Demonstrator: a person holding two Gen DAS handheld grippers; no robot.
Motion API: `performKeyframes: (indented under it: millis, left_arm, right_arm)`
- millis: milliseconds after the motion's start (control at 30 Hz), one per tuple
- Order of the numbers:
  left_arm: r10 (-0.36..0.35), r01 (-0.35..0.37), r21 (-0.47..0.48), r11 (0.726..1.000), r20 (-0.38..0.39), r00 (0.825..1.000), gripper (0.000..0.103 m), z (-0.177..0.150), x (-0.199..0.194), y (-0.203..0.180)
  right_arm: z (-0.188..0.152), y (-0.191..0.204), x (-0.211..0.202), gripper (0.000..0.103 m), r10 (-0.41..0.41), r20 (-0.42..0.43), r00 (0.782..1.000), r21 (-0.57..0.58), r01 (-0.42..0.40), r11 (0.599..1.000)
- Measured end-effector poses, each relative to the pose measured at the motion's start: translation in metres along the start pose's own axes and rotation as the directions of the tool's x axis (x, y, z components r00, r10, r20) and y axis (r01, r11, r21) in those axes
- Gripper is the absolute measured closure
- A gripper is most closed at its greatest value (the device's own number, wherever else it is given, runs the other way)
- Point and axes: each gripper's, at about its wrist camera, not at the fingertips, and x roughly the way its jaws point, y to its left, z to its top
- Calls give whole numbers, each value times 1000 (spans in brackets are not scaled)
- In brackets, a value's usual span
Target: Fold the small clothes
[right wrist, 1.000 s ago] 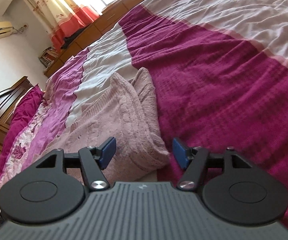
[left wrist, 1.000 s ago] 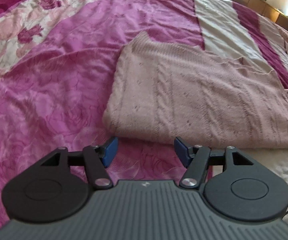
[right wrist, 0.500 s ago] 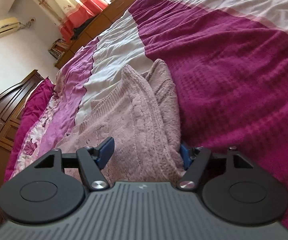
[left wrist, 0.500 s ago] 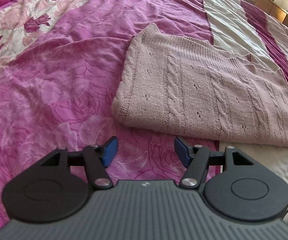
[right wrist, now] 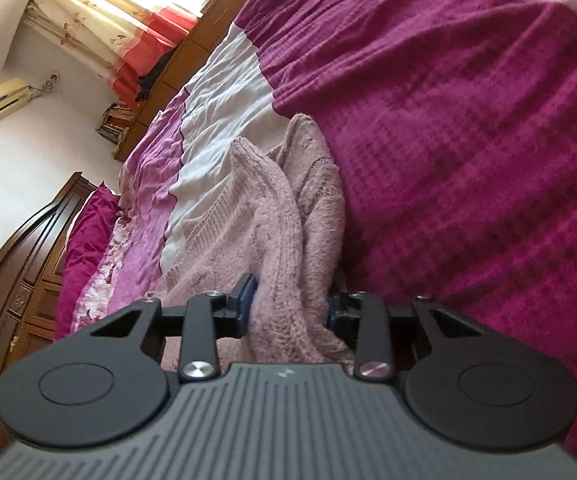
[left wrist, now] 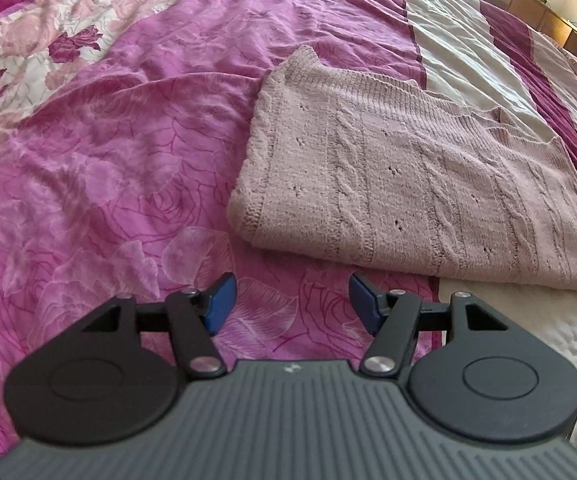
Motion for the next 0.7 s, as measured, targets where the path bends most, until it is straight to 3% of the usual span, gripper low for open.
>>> performKeyframes:
  millis: [167,267,433,700]
  left_arm:
    - [0,0,0,1000,0,1000,39,0,-2,0]
    - [3,-3,-5,1000,4,1000,39,1,-4,2]
    - [10,-10,-7,1000,25,1000,39,6,-13,5]
    - [29,-31,15,999,87,996,39,25,-32,14]
  right_arm:
    - [0,11,4,63,-22,3,1000,-32,23,999]
    - [-2,18,2,73,-31,33,999,-59,33,998]
    - [-1,34,-12,77,87,85,993,-7,-87,996]
    - [-3,103,-17,79,157,98,983,-124,-145,982]
